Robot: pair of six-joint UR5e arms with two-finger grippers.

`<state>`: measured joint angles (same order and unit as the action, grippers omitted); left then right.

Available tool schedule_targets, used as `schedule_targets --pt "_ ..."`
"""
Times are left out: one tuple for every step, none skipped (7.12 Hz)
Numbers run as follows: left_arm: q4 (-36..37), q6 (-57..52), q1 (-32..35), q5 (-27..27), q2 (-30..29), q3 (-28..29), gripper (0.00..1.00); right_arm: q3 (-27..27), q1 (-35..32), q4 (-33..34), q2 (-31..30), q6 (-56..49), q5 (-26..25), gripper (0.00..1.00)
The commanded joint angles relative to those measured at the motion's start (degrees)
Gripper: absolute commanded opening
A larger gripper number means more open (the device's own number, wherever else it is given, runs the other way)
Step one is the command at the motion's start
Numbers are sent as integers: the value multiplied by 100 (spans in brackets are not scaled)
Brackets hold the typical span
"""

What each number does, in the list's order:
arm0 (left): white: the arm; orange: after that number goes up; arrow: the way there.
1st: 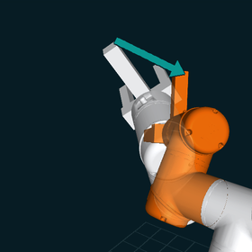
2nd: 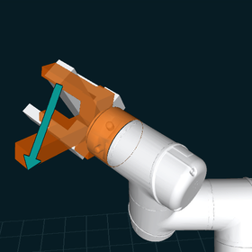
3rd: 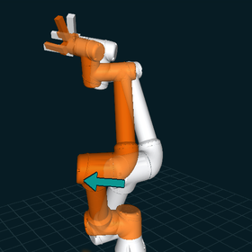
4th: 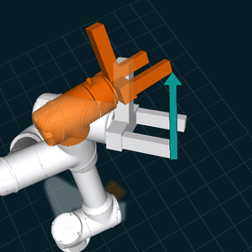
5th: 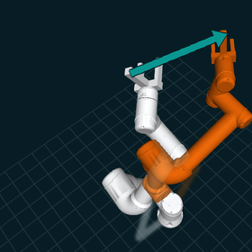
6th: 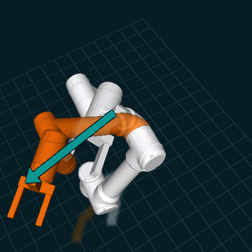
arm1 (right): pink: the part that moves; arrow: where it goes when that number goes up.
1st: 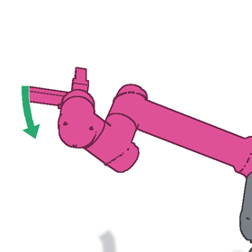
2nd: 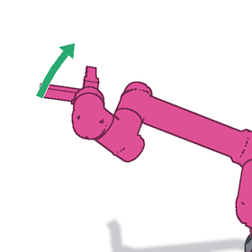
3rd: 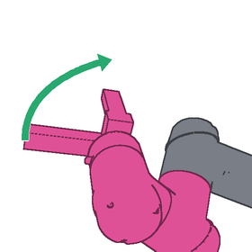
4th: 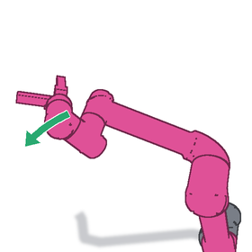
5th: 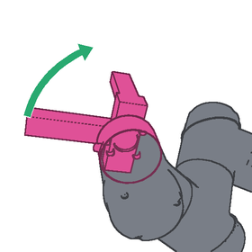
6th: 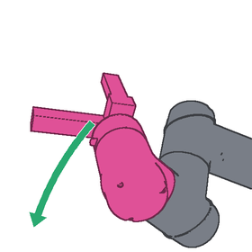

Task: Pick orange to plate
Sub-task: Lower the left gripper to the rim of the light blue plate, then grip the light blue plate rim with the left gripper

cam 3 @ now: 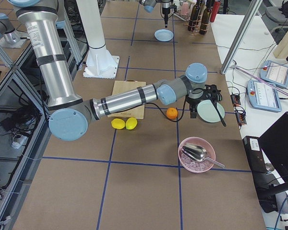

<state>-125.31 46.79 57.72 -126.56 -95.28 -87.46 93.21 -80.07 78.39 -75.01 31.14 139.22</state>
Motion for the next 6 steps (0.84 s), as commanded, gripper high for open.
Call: schedule_targets --pt "7 85 -147 0 -35 36 78 13 0 0 4 103 0 100" --pt "-2 94 -208 0 -43 106 77 22 0 0 4 164 0 100" --pt "-2 94 -234 0 -87 185 76 13 0 0 13 173 0 100" --pt "-2 94 -235 0 -96 238 73 22 0 0 30 190 0 100" --pt "-11 94 -235 0 -114 282 70 5 0 0 39 191 0 100" --pt "-11 94 -235 0 -114 300 68 13 0 0 39 191 0 100"
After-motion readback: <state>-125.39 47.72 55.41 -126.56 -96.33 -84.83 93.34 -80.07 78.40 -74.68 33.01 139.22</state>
